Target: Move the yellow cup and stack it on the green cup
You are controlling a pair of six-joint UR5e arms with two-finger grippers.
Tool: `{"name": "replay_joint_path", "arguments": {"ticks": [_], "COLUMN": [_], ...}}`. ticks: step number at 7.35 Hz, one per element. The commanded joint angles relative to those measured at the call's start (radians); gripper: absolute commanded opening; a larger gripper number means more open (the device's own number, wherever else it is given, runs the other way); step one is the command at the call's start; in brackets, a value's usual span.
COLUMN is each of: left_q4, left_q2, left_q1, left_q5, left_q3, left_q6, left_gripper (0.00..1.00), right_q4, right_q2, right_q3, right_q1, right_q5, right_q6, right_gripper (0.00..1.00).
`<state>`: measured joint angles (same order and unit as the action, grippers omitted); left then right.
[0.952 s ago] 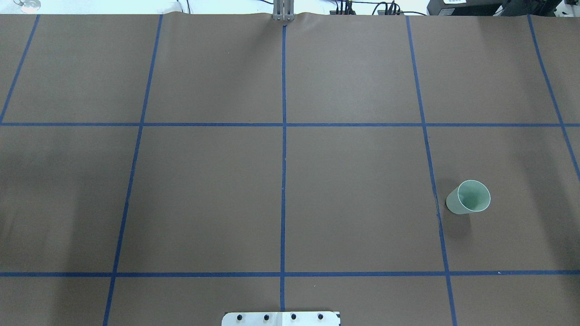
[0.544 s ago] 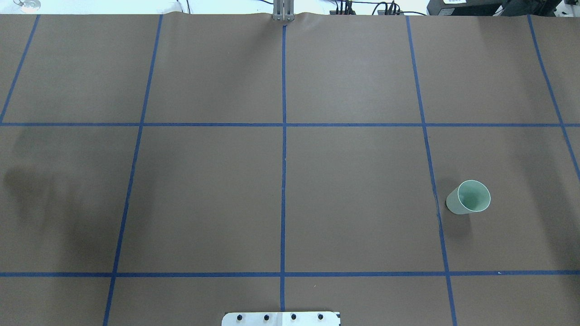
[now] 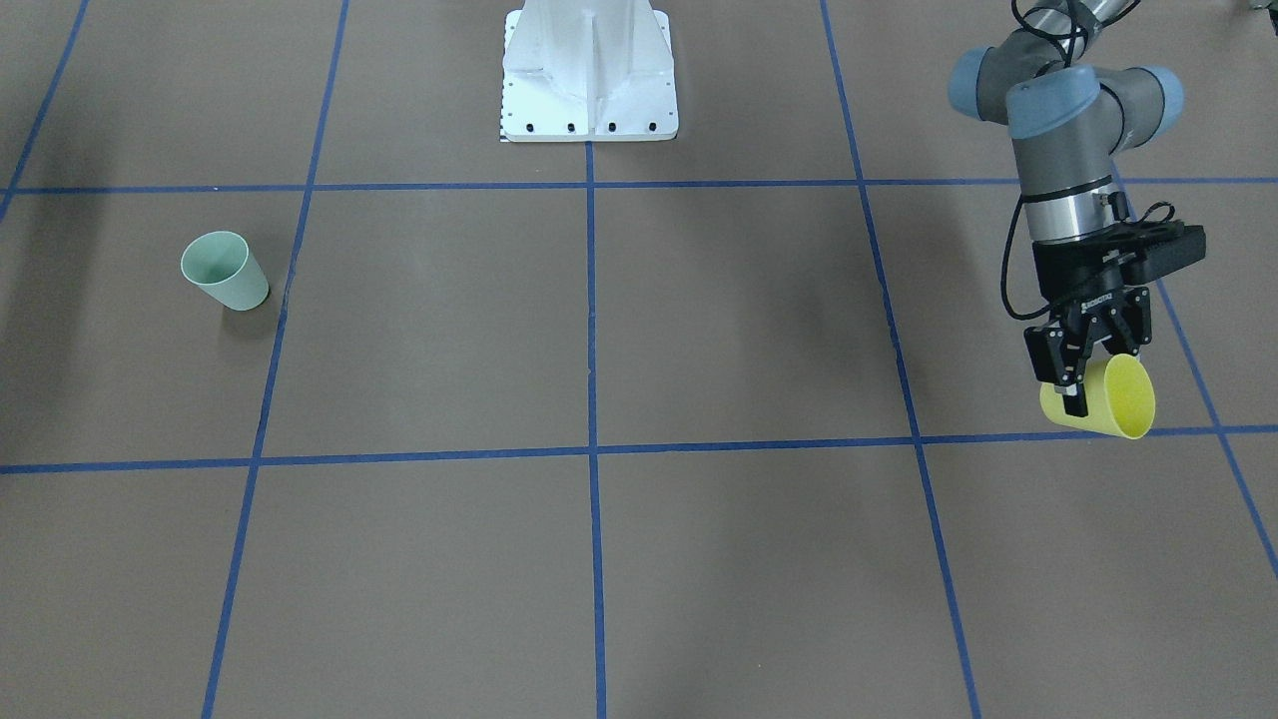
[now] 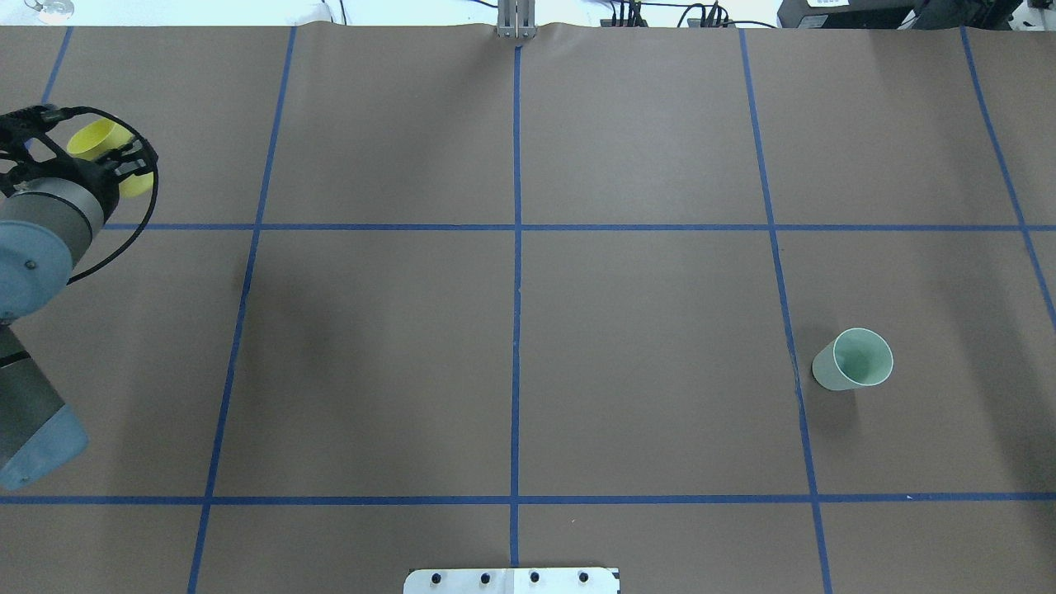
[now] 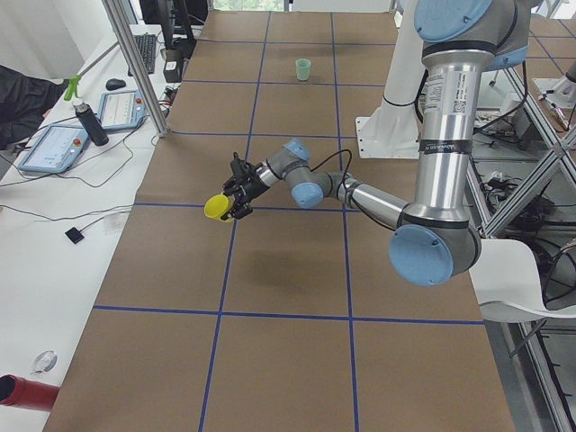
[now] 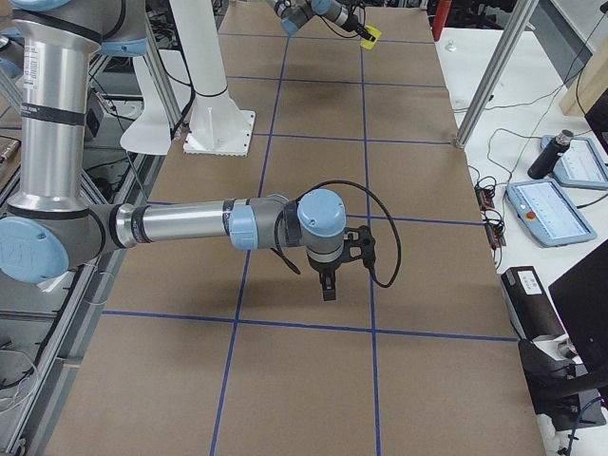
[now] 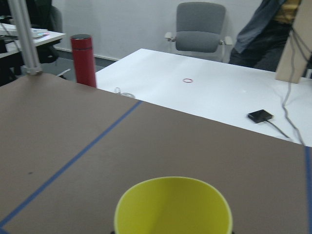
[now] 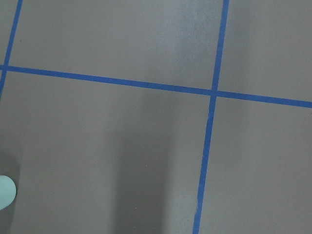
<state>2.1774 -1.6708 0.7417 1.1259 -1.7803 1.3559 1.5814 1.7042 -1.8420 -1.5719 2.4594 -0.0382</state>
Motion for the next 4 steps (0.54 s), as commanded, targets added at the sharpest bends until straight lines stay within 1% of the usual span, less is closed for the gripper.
{"name": "replay_joint_path", "arguments": {"ticks": [1, 2, 3, 4], "left_q4": [0.06, 0.088, 0.134, 0.2], "left_q2": [-0.108, -0.15, -0.17, -0.187], "left_q1": [-0.024, -0.05, -0.083, -0.112], "left_q5": [0.06, 0.112, 0.118, 0.15], "left_q3": [-0.011, -0.011, -0.011, -0.01], "left_q6": [-0.093, -0.159, -0.231, -0.307], "left_gripper": [0.0, 0.0, 0.0, 0.0], "right_q4": [0.034, 0.034, 0.032, 0.026], "right_q2": [-0.101, -0.157, -0.213, -0.291], "right_q3": [0.009, 0.012, 0.023, 0.039], "right_q1": [0.074, 0.126, 0.188, 0.258], "right_q5": [-0.002, -0.002, -0.002, -0.003], "right_q6": [0.143, 0.223, 0.292, 0.405], "right_gripper": [1.0, 1.0, 1.0, 1.0]}}
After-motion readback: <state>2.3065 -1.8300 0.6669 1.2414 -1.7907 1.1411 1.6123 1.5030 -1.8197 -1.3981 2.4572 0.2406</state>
